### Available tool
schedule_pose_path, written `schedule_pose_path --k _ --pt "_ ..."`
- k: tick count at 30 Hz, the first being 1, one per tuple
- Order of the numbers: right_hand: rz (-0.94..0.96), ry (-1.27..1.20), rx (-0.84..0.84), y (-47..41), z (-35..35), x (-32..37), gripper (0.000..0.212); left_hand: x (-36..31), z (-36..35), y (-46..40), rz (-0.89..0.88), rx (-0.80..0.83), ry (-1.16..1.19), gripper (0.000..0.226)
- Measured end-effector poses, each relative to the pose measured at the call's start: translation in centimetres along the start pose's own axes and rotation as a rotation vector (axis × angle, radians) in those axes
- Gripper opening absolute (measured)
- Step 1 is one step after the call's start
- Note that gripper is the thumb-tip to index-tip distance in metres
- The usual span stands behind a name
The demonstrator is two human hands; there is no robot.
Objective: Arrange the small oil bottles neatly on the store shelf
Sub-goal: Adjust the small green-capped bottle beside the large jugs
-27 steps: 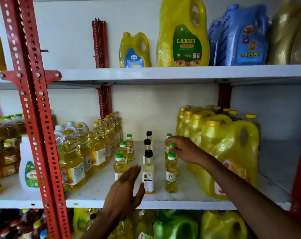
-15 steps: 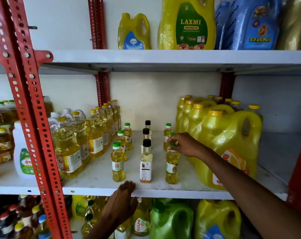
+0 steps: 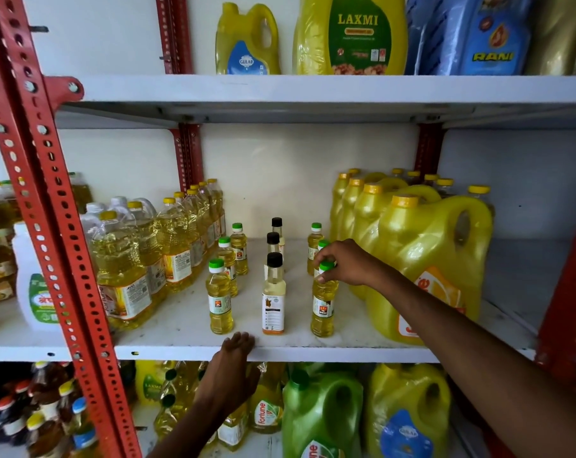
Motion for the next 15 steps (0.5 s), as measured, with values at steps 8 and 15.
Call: schedule_pose_path --k 8,15 --pt "0.028 0.02 0.021 1.1 0.5 0.5 0.038 0.0 -0.1 0.0 0.002 -0.021 0.01 0.062" --pt "0.026 0.03 0.027 1.9 0.8 0.6 0.035 0.2 -0.4 -0.1 0.005 -0.023 0.016 0.063"
Point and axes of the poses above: each hand's wrist, its own y-axis away from the middle knuckle, its own z-axis out of the back of the hand, x = y × z, the point moved 1 cm from there along -y, towards the middle knuckle, and after that the axes turned 1 degree about y, right-handed, at the moved point
